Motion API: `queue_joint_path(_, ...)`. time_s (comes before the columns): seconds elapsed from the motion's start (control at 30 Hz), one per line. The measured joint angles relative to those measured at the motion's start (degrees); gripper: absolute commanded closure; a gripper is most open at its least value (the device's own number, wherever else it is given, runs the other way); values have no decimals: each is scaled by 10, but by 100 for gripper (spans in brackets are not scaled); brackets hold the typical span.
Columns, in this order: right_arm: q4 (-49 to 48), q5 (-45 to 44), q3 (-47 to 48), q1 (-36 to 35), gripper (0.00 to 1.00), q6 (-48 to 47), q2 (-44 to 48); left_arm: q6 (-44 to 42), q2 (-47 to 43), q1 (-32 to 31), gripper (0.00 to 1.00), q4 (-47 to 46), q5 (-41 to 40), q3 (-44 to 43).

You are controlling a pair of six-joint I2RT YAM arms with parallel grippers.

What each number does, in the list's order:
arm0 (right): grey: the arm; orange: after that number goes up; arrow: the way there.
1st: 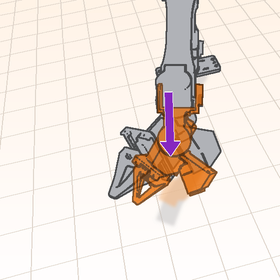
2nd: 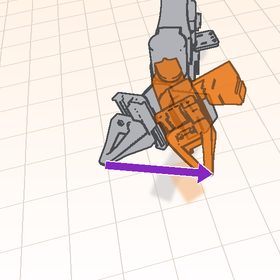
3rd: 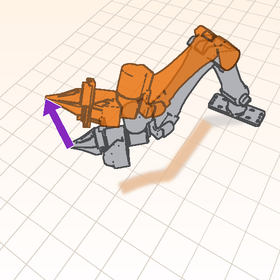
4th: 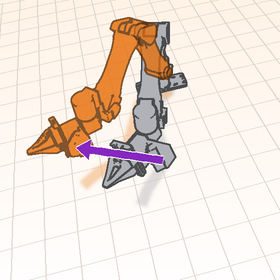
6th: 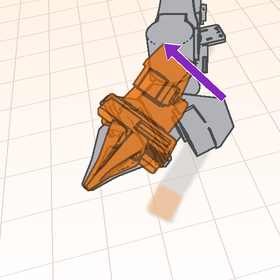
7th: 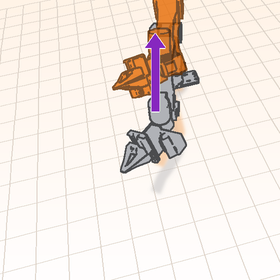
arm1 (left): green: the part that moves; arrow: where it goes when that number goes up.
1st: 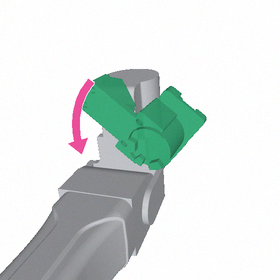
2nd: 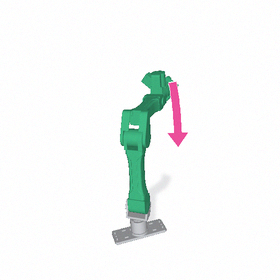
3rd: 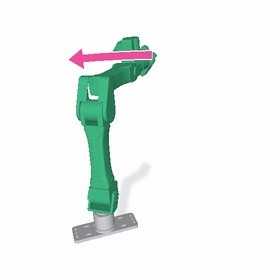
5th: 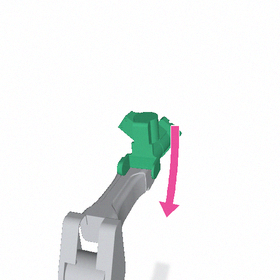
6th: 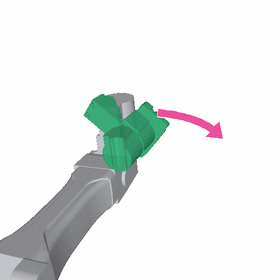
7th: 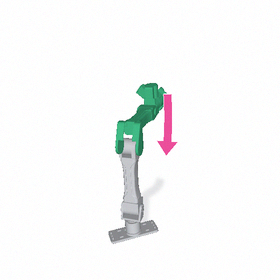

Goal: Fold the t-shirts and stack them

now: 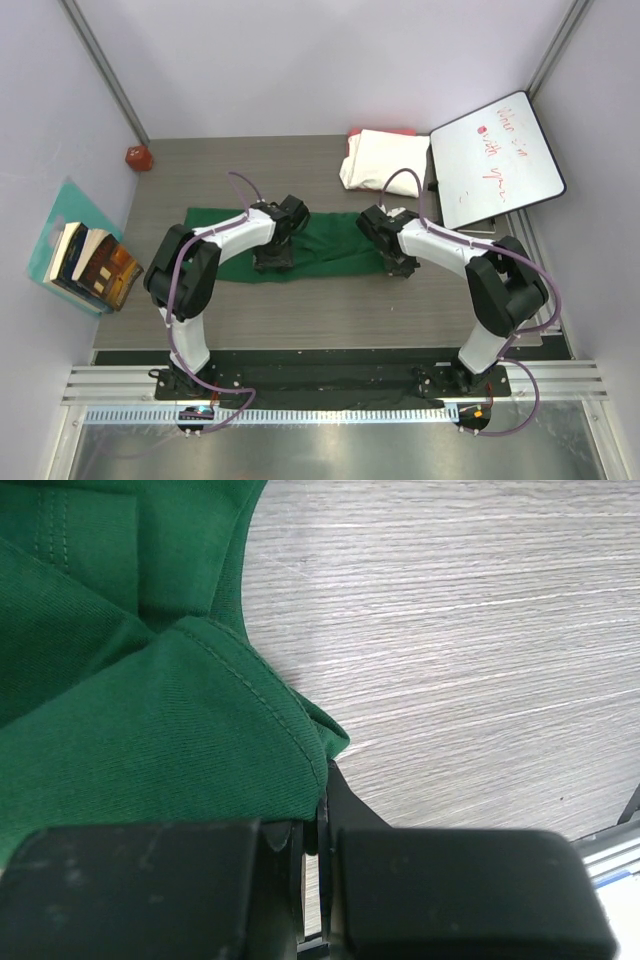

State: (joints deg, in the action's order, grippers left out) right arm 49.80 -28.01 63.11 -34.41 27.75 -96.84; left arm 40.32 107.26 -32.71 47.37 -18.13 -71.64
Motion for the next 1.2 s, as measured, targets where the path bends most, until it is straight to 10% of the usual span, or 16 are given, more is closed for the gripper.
queue_joint_path(0.5, 69, -55, -1, 12, 67, 53, 41, -4, 0, 4, 39, 5, -5, 0)
queue_joint_path(0.7, 111, -96, 68, 27, 69, 64, 109, -5, -1, 8, 36, 10, -8, -1)
queue_joint_path(0.87, 87, -81, 147, 31, 99, 44, 106, -5, -2, 9, 35, 11, -8, -1)
queue_joint_path(1.2, 26, 2, 91, -29, 99, 42, 26, -5, -3, 9, 34, 11, -9, 1)
